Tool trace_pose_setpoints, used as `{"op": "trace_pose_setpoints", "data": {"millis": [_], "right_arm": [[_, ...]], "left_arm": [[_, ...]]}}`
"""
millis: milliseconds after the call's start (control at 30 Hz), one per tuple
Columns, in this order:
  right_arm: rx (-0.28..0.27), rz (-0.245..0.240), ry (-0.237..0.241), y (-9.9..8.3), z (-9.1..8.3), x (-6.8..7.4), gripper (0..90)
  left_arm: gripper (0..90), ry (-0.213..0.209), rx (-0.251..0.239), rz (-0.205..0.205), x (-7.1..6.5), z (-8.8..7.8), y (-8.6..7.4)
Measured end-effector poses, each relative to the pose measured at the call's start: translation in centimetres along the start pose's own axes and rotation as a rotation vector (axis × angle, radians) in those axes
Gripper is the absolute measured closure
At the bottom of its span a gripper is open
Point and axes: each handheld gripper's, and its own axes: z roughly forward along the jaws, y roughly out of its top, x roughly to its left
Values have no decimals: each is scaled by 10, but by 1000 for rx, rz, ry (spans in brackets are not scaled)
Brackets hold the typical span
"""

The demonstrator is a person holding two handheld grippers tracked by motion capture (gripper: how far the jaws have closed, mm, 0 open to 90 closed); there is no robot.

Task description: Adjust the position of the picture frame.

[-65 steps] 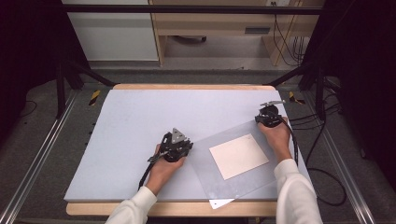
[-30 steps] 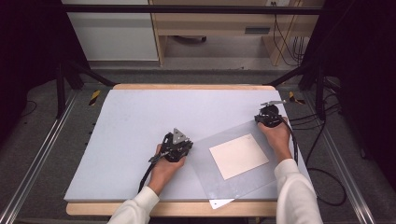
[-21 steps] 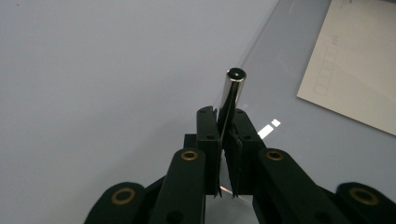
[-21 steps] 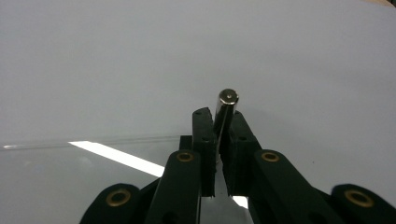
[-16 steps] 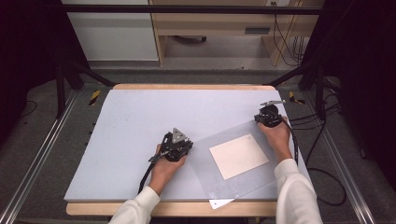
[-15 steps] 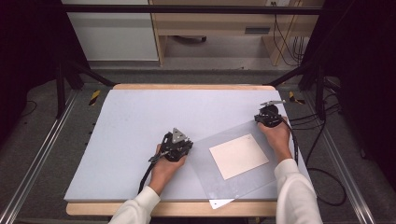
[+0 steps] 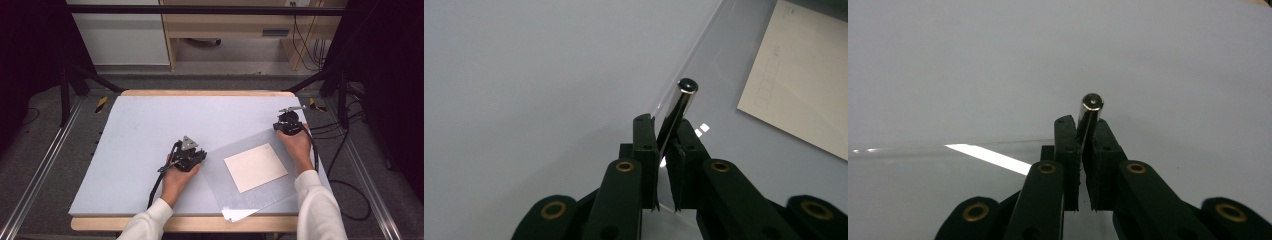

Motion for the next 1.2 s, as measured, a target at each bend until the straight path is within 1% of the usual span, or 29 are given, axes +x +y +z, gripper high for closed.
{"op": "trace_pose_setpoints", "data": {"millis": [33, 67, 100, 133, 233, 300, 333, 367, 400, 433, 467, 533, 600, 633, 667, 700, 833, 867, 900, 933, 967, 1000, 1033, 1200], "right_arm": [[14, -5, 4, 1, -2, 0, 856], [16, -5, 4, 1, -2, 0, 856], [18, -6, 5, 2, -4, 1, 856], [23, -7, 6, 3, -5, 1, 856], [29, -14, 4, 7, -12, 5, 856], [32, -14, 13, 9, -18, 8, 856], [32, -14, 13, 9, -18, 8, 856], [31, -20, 14, 13, -24, 13, 857], [33, -20, 17, 15, -28, 16, 856], [30, -24, 17, 17, -31, 19, 856], [30, -29, 18, 20, -34, 23, 856], [27, -27, 23, 23, -39, 30, 856], [22, -32, 28, 27, -43, 37, 856], [22, -32, 28, 27, -43, 37, 856], [15, -42, 29, 31, -46, 45, 856], [15, -42, 29, 31, -46, 45, 856], [-2, -52, 38, 36, -50, 61, 857], [-4, -56, 47, 39, -51, 68, 857], [-7, -63, 48, 40, -51, 70, 857], [-5, -68, 53, 41, -51, 73, 857], [-1, -69, 52, 43, -51, 76, 857], [1, -74, 51, 44, -50, 79, 857], [3, -79, 52, 45, -49, 81, 857], [23, -105, 47, 50, -47, 93, 858]], "left_arm": [[828, -15, 3, -19, 1, -1, 1], [824, -26, 6, -31, 3, -2, 2], [821, -26, 6, -31, 3, -2, 2], [821, -27, 11, -21, 3, -6, 4], [814, -35, 14, -13, 4, -14, 8], [810, -32, 15, 5, 6, -22, 11], [806, -32, 15, 5, 6, -22, 11], [801, -33, 11, 6, 9, -30, 15], [798, -33, 11, 6, 9, -30, 15], [797, -27, 13, 17, 11, -34, 16], [794, -21, 15, 32, 15, -44, 20], [789, -15, 20, 49, 20, -53, 24], [785, -6, 22, 48, 27, -62, 27], [783, -6, 22, 48, 27, -62, 27], [783, 6, 24, 51, 33, -70, 30], [783, 6, 24, 51, 33, -70, 30], [784, 21, 29, 56, 45, -86, 34], [784, 27, 31, 56, 52, -92, 37], [783, 30, 33, 58, 55, -94, 38], [783, 30, 33, 58, 55, -94, 38], [784, 29, 37, 57, 62, -96, 39], [783, 29, 37, 57, 62, -96, 39], [783, 23, 43, 53, 70, -97, 39], [783, -11, 59, 40, 89, -97, 35]]}}
